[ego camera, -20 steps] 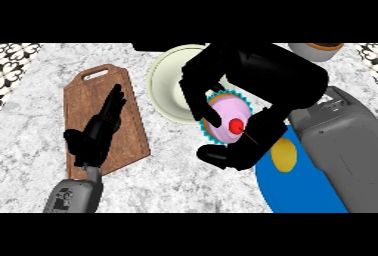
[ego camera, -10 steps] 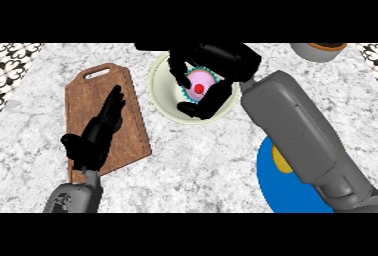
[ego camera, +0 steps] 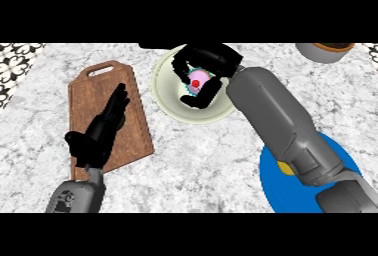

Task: Pick the cupcake from the plate and place it in the bowl

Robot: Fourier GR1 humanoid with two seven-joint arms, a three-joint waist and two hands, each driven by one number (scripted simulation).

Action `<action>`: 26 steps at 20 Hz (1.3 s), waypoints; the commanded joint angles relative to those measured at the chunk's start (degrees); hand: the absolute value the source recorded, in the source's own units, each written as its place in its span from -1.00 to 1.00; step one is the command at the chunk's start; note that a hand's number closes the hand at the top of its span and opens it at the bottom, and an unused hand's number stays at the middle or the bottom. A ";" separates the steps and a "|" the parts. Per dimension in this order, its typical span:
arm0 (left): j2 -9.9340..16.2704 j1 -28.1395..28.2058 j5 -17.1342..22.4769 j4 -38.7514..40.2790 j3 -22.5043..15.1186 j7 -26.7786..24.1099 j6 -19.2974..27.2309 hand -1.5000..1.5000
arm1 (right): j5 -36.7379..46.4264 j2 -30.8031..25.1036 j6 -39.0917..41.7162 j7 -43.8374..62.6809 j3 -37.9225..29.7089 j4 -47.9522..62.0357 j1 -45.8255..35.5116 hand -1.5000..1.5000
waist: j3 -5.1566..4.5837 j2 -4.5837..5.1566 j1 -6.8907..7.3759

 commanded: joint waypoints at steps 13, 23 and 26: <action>1.07 0.97 1.43 -0.59 1.07 -0.77 -1.76 0.00 | -8.50 0.79 13.77 -16.09 -10.55 19.64 -7.51 -1.00 | 0.04 0.14 0.44; -0.53 0.47 -0.98 -1.14 -0.26 0.43 0.91 0.00 | -14.96 -6.74 25.26 -11.42 -17.28 25.59 -10.81 -1.00 | 0.08 0.44 0.86; -1.05 -1.98 -0.69 0.50 -0.70 0.51 0.21 0.00 | -16.49 -7.85 29.47 -9.87 -18.41 26.52 -11.11 -1.00 | 0.10 0.95 1.14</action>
